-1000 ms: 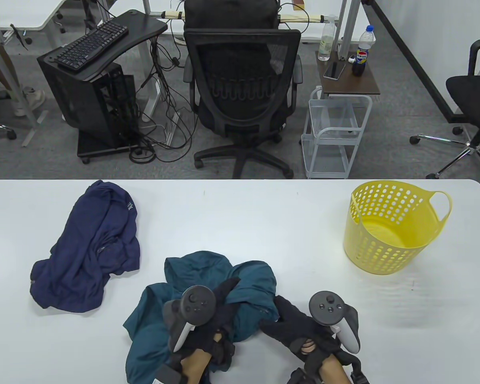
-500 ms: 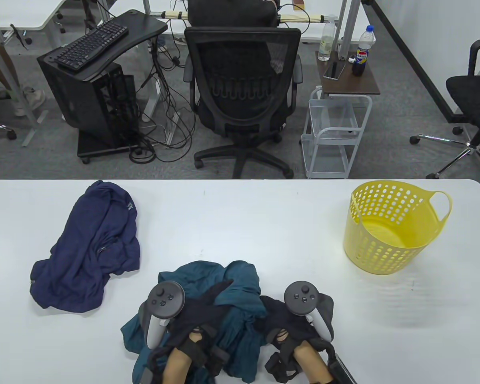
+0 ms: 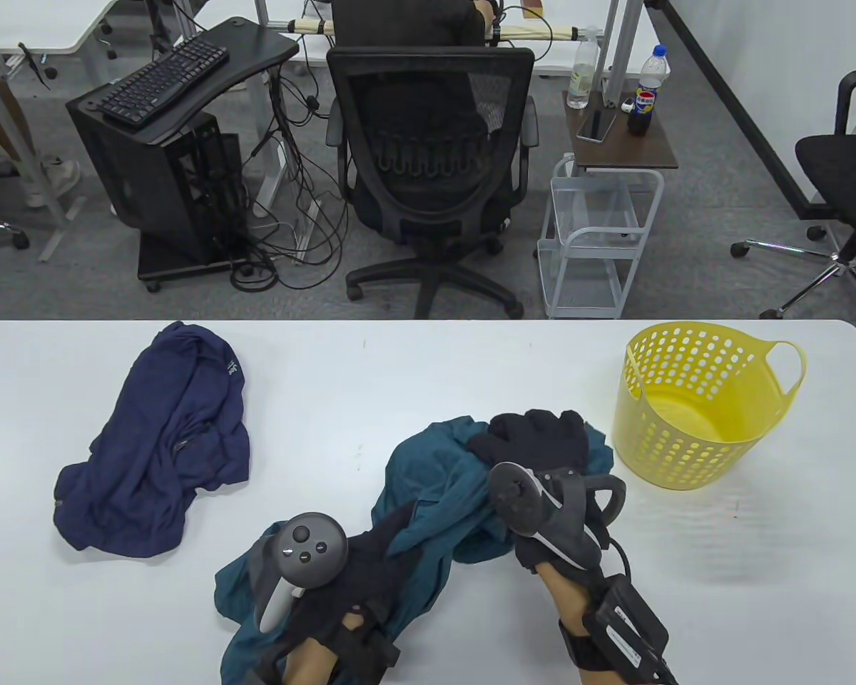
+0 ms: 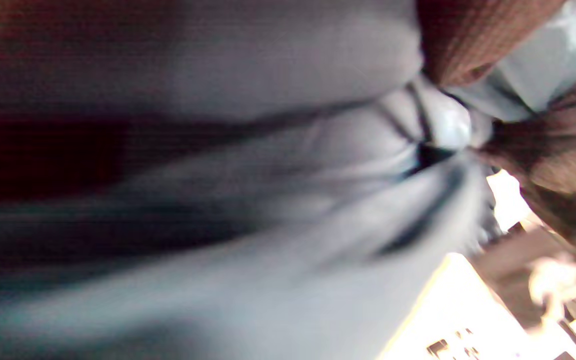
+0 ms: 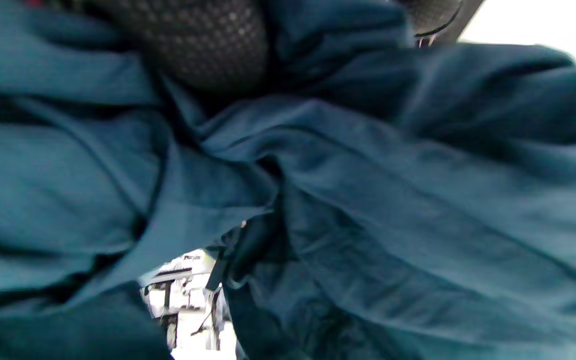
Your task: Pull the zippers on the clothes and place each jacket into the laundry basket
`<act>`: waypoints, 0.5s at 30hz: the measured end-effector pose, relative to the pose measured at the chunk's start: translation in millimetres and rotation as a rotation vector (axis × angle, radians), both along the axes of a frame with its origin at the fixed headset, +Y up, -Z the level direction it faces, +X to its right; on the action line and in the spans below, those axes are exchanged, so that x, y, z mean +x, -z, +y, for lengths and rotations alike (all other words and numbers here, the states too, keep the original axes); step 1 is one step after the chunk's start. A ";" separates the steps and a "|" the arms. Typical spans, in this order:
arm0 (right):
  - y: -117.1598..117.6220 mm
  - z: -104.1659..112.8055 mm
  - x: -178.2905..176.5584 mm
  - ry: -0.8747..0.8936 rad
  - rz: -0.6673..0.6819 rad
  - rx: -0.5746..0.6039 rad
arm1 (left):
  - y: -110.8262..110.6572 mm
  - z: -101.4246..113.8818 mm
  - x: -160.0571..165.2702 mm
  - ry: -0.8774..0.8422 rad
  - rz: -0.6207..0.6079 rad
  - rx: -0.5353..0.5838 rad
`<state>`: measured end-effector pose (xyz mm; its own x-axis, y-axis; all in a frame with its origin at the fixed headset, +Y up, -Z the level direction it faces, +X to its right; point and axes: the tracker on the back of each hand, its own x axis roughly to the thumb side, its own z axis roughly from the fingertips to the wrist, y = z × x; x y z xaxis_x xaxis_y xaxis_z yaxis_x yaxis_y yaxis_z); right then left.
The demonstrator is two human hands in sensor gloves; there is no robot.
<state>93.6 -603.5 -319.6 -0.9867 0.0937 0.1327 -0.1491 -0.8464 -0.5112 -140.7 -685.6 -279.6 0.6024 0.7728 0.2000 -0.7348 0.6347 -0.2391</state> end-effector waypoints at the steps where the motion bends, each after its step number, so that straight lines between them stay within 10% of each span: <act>1: 4.6 -7.6 1.0 -0.005 -0.019 -0.029 | 0.9 -4.8 2.4 -0.006 -0.050 -0.053; 6: 28.0 -63.3 15.4 -0.044 -0.179 -0.374 | 5.7 -19.8 3.6 0.171 -0.045 -0.161; 15: -34.2 -69.2 23.4 0.091 0.022 -0.328 | 9.3 -6.2 -16.5 0.530 0.099 -0.059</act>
<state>117.0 -672.7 -285.4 -0.9696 0.2222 0.1022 -0.2393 -0.9480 -0.2098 -157.3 -691.8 -288.9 0.9265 0.3658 0.0880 -0.3381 0.9121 -0.2318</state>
